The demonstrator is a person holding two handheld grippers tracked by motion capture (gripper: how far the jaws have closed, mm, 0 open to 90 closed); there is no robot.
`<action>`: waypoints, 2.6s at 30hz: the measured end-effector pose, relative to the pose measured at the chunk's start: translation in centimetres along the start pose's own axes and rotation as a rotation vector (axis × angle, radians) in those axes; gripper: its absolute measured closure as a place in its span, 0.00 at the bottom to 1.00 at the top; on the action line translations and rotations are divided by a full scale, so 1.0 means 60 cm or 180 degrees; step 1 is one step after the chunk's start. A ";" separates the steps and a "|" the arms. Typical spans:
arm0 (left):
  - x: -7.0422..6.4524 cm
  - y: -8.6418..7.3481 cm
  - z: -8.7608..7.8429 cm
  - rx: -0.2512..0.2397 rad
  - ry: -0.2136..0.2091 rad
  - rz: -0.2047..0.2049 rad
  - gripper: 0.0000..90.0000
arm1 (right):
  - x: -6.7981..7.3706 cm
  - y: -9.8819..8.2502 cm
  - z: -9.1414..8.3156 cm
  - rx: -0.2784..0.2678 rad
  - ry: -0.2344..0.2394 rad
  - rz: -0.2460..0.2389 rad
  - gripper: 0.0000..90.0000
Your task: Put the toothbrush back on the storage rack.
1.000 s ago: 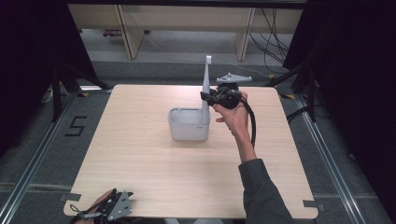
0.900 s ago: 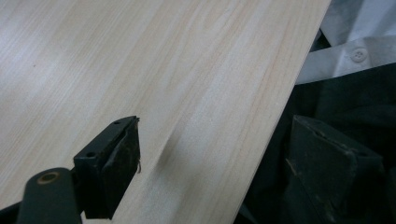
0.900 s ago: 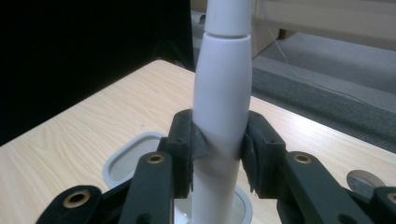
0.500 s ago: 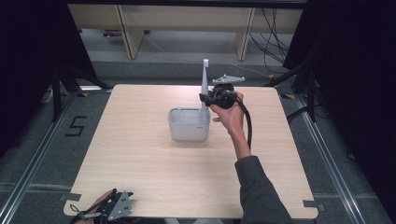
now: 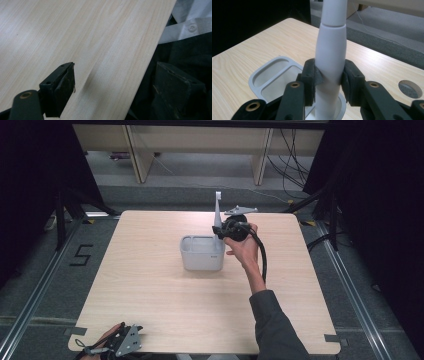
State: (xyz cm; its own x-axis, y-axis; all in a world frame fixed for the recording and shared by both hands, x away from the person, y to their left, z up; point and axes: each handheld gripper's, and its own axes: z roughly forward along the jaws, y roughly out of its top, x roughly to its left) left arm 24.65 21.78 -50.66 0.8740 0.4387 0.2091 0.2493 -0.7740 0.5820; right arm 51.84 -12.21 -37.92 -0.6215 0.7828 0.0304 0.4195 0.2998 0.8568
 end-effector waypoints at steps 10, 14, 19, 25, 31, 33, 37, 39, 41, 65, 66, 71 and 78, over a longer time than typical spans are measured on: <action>0.001 0.001 -0.001 0.0054 -0.0083 0.0022 0.19 | 0.002 -0.018 0.012 0.0096 0.0006 0.0069 0.74; -0.002 0.000 0.000 -0.0005 0.0056 0.0009 0.19 | -0.001 -0.025 0.017 0.0119 -0.0055 -0.0050 0.74; -0.002 0.000 0.000 -0.0003 0.0059 0.0009 0.19 | 0.000 -0.032 0.021 0.0164 -0.0031 0.0013 0.74; -0.001 0.000 0.000 0.0001 -0.0012 0.0010 0.19 | 0.000 -0.041 0.028 0.0203 -0.0064 -0.0031 0.74; -0.001 0.000 0.001 0.0007 -0.0008 0.0018 0.19 | -0.001 -0.041 0.026 0.0174 -0.0088 -0.0108 0.76; -0.001 0.000 0.001 0.0002 -0.0011 0.0016 0.19 | -0.001 -0.041 0.026 0.0153 -0.0096 -0.0108 0.76; -0.001 0.000 0.001 0.0003 -0.0012 0.0016 0.19 | 0.002 -0.040 0.027 0.0176 -0.0089 -0.0084 0.76; -0.001 0.000 0.000 0.0001 -0.0009 0.0013 0.18 | 0.002 -0.041 0.025 0.0178 -0.0064 -0.0020 0.74; -0.001 0.000 0.000 -0.0002 -0.0017 0.0017 0.19 | 0.003 -0.041 0.025 0.0154 -0.0081 -0.0009 0.71; 0.001 0.001 0.000 0.0030 -0.0073 -0.0005 0.19 | 0.007 -0.057 -0.053 -0.0103 0.0035 0.0024 0.37; 0.001 0.001 0.000 0.0030 -0.0073 -0.0005 0.19 | 0.007 -0.057 -0.053 -0.0103 0.0035 0.0024 0.37; -0.001 0.000 0.001 -0.0019 -0.0002 -0.0008 0.19 | 0.014 -0.065 -0.058 -0.0078 0.0072 0.0024 0.37; -0.001 0.000 0.001 -0.0029 0.0015 -0.0021 0.19 | 0.021 -0.067 -0.061 -0.0133 0.0118 -0.0038 0.36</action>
State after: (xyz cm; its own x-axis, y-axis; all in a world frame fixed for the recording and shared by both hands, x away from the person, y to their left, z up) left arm 24.60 21.75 -50.72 0.8704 0.4458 0.2088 0.2511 -0.7670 0.5904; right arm 46.93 -14.44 -39.42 -0.6507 0.7584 0.0383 0.3843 0.2854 0.8780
